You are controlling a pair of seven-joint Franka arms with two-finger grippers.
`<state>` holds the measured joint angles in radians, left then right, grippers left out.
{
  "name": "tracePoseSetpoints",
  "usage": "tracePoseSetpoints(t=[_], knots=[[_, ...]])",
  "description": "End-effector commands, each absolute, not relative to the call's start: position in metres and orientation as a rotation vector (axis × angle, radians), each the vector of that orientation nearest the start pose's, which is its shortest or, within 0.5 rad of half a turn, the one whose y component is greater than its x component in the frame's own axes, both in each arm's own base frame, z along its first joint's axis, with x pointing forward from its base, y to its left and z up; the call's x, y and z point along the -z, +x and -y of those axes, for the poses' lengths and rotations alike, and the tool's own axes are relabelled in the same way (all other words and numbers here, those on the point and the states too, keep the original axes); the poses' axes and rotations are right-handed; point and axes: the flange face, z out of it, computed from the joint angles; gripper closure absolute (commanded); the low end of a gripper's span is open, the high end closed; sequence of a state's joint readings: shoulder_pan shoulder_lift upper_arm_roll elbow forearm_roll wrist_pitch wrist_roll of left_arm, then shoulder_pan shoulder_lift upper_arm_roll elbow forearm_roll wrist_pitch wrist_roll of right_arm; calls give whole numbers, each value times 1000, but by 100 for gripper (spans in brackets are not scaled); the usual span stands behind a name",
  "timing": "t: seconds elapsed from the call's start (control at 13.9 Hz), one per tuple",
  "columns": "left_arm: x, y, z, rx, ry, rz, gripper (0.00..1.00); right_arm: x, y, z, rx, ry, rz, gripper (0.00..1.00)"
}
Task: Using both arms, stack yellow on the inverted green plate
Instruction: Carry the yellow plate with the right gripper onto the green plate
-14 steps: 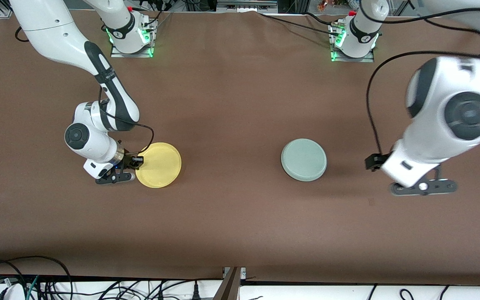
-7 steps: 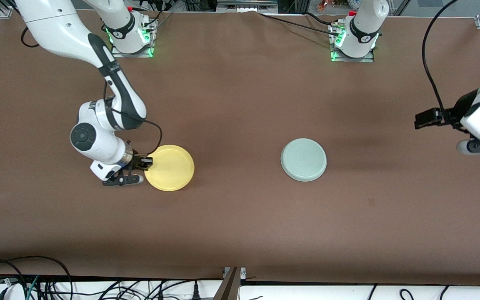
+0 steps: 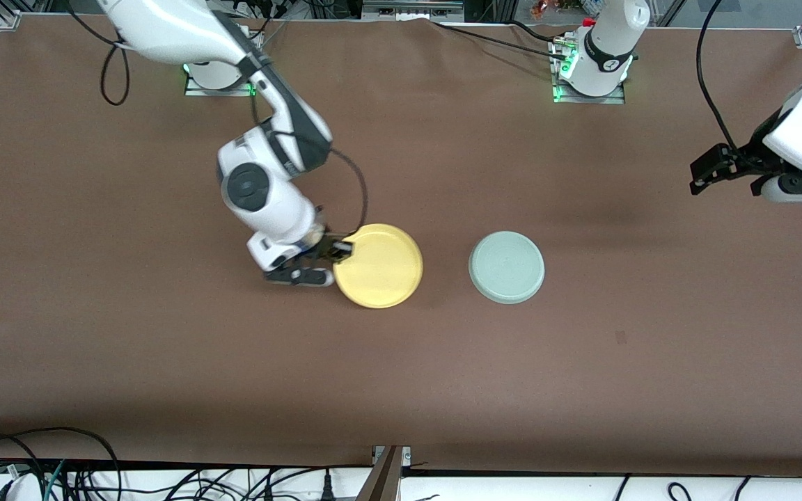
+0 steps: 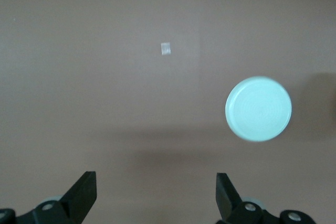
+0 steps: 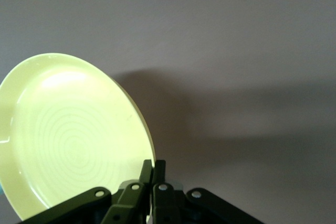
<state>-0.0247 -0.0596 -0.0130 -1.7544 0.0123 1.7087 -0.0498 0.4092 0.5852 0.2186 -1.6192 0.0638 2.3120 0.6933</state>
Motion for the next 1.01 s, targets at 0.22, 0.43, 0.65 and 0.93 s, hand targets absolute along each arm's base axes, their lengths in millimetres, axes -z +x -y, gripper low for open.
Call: tracePoseSetpoints(t=[0.22, 0.43, 0.65, 0.93], knots=[[-583, 538, 13, 17, -3134, -11, 0, -275, 516, -548, 6, -2772, -476, 100], [-582, 538, 10, 12, -3134, -16, 0, -252, 482, -595, 47, -2685, -531, 100], [-584, 538, 10, 17, -3129, -16, 0, -231, 468, -627, 123, -2679, -545, 100], [-583, 538, 11, 12, -3129, -19, 0, -227, 478, -641, 175, -2653, -541, 100]])
